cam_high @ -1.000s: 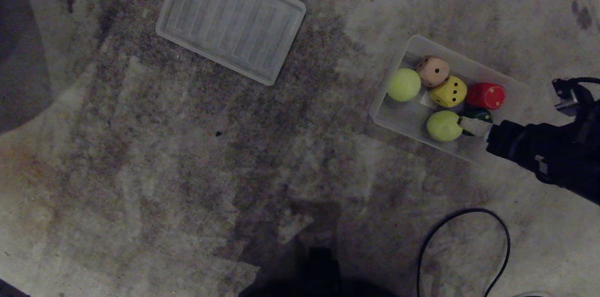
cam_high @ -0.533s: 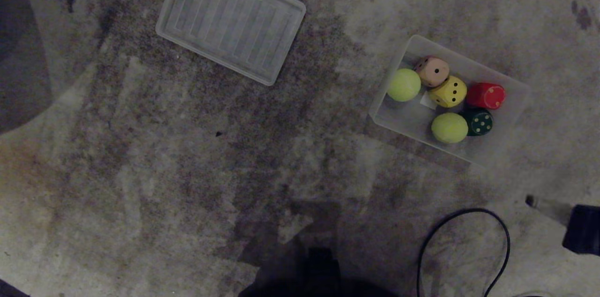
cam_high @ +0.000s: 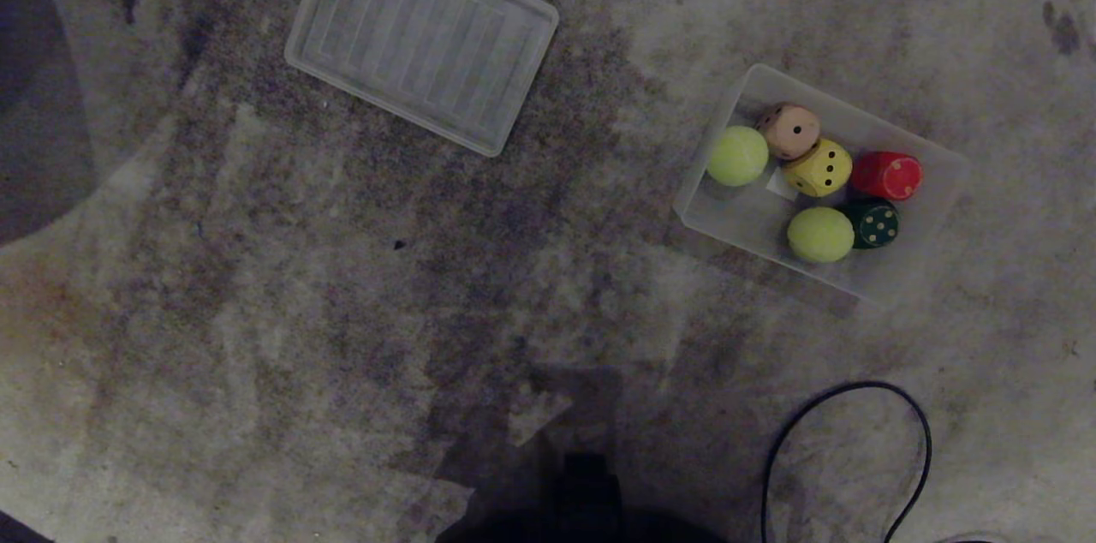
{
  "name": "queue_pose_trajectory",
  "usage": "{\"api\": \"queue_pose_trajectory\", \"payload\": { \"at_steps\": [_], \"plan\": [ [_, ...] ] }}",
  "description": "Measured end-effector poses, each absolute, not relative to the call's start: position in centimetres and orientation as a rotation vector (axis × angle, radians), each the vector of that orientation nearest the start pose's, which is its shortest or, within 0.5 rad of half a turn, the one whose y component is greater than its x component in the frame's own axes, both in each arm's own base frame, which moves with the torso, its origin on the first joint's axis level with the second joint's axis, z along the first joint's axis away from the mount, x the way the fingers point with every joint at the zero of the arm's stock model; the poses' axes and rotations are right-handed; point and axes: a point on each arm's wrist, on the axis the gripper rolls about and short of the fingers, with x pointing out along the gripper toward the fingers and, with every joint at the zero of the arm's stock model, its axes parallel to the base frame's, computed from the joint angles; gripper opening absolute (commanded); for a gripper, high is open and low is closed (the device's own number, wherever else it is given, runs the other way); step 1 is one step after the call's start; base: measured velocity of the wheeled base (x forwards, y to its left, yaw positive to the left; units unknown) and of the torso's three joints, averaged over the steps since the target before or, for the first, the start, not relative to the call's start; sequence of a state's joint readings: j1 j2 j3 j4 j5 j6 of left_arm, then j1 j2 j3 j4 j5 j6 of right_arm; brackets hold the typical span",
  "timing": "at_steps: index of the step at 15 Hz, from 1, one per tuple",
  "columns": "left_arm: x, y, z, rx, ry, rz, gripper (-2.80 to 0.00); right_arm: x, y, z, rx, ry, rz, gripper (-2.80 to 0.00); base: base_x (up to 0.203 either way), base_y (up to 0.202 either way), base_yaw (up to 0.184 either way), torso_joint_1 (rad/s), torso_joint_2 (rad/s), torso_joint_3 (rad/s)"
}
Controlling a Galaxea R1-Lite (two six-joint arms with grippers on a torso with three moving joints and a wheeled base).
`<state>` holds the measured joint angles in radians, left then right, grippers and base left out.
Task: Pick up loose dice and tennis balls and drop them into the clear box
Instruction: Close the lid
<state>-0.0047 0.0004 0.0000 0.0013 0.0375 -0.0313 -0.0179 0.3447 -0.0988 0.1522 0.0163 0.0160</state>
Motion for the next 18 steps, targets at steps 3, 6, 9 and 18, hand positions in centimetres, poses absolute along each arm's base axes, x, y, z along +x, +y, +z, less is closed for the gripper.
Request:
{"api": "queue_pose_trajectory", "payload": {
  "at_steps": [3,6,9,18],
  "plan": [
    [-2.3,0.1,7.5,-0.032,0.001,0.033,-2.8,-1.2,0.0,8.2,0.013,0.26,-0.016,-2.8,0.0,0.0,0.0,0.0,0.0,0.0],
    [-2.3,0.1,7.5,-0.031,0.001,0.033,-2.8,-2.2,0.0,7.8,0.012,0.127,0.002,-2.8,0.0,0.0,0.0,0.0,0.0,0.0],
    [-2.3,0.1,7.5,-0.032,0.001,0.033,-2.8,-2.5,0.0,7.7,0.013,0.084,0.009,-2.8,0.0,0.0,0.0,0.0,0.0,0.0],
    [-2.3,0.1,7.5,-0.034,0.0,0.035,-2.8,-2.6,0.0,7.6,0.014,0.069,0.011,-2.8,0.0,0.0,0.0,0.0,0.0,0.004]
  ]
}}
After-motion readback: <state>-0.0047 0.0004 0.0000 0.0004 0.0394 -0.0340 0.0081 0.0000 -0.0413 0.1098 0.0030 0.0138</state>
